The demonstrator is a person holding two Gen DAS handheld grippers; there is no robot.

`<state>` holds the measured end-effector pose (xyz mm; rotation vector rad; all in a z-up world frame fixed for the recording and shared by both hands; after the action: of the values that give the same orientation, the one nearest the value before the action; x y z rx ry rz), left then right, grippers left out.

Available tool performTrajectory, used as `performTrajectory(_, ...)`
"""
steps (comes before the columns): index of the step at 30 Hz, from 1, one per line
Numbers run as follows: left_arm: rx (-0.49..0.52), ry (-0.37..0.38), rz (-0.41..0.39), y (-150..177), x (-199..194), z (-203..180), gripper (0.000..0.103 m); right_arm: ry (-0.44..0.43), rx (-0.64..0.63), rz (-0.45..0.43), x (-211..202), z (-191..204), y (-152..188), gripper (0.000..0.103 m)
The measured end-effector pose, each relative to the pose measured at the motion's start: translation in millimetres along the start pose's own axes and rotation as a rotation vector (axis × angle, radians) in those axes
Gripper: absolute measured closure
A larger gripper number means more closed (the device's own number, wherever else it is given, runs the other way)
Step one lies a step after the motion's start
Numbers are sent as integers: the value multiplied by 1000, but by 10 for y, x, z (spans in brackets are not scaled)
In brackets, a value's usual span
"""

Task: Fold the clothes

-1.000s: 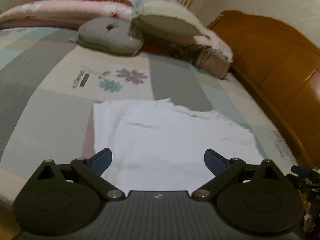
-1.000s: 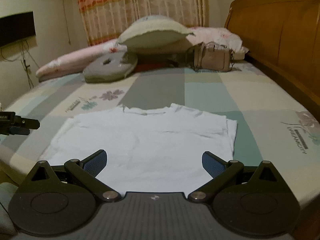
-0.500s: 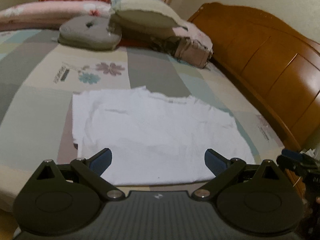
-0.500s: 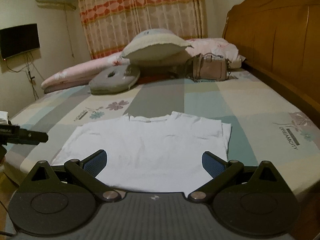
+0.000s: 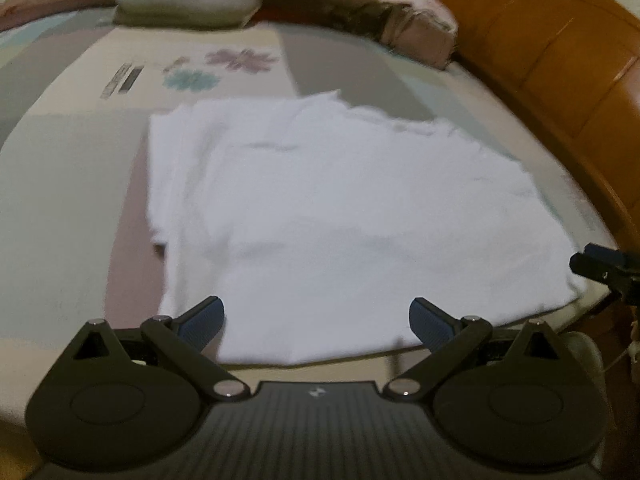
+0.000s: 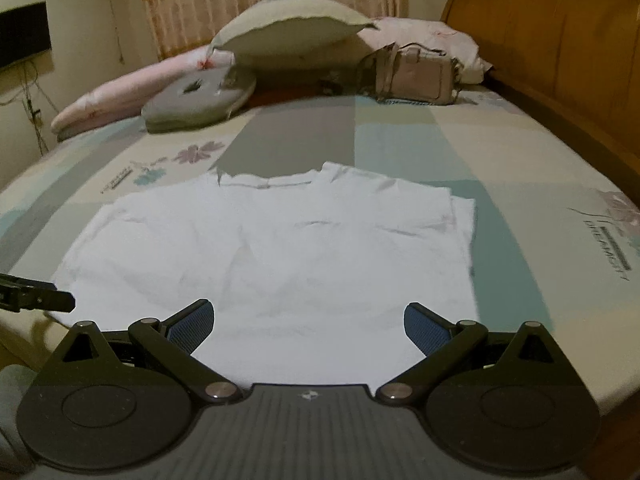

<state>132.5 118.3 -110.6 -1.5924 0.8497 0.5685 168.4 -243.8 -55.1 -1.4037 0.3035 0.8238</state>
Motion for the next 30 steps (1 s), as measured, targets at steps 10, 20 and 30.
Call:
performTrajectory(10,-55,7,-71,20,-191,117,4,53,-121,70,330,-78,409,0)
performTrajectory(20,-157,-124,-100,-153,-28,290,5,49,-112,51,320,-101,406,0)
performTrajectory(30,12,-85,-144,-548,64,-20,3,67,-114,69,368,-64,362,0)
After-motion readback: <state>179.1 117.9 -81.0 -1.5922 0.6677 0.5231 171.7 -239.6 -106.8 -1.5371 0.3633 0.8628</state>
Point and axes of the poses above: each gripper's, at about its wrist camera, not at the fingertips, and x roughly the way its jaws point, z to its left, y to its underside, the point moved 2 cm from there along x, roughly the way its jaws point, and after that the axes turned 6 degrees about x, right-handed, at the moved point
